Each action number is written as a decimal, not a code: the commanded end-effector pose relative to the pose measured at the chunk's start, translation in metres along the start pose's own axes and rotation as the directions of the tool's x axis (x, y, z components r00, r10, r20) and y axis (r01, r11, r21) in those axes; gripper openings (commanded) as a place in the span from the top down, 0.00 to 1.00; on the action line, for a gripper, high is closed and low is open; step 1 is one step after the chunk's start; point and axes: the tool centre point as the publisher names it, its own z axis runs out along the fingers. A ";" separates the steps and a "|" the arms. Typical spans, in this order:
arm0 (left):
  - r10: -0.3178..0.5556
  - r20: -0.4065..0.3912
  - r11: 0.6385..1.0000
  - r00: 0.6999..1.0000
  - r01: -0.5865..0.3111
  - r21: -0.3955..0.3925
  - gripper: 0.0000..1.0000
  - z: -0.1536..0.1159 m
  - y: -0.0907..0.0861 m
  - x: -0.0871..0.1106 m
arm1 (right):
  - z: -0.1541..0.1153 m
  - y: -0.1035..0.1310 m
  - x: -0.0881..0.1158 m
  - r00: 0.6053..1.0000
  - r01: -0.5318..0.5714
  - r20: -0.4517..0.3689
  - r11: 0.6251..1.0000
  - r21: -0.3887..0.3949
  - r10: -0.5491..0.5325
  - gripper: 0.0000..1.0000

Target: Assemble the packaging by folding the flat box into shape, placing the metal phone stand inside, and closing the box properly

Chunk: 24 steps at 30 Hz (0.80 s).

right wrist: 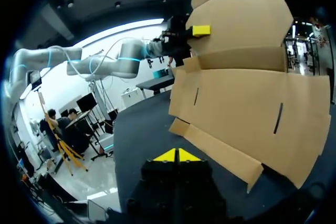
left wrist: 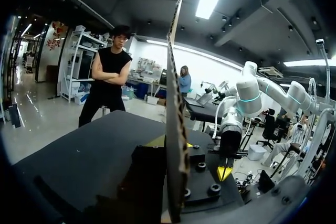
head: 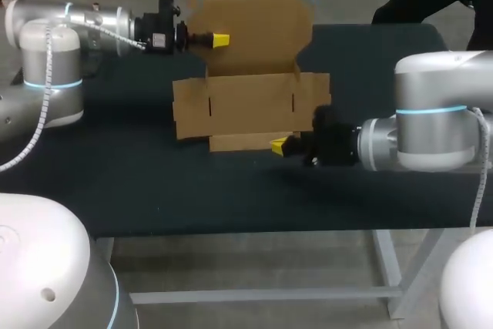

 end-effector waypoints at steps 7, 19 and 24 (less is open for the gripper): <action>0.025 -0.013 1.000 1.000 -0.025 0.004 1.00 0.000 0.004 0.011 | 0.024 -0.008 -0.003 1.000 -0.010 0.014 1.000 0.007 0.010 1.00; 0.043 -0.032 0.999 0.999 -0.043 0.014 1.00 -0.003 0.010 0.020 | 0.039 -0.017 -0.013 0.996 -0.061 0.068 0.996 -0.058 0.065 1.00; 0.051 -0.040 0.999 0.998 -0.050 0.015 1.00 -0.006 0.010 0.021 | 0.041 -0.018 -0.015 0.993 -0.091 0.073 0.992 -0.087 0.098 1.00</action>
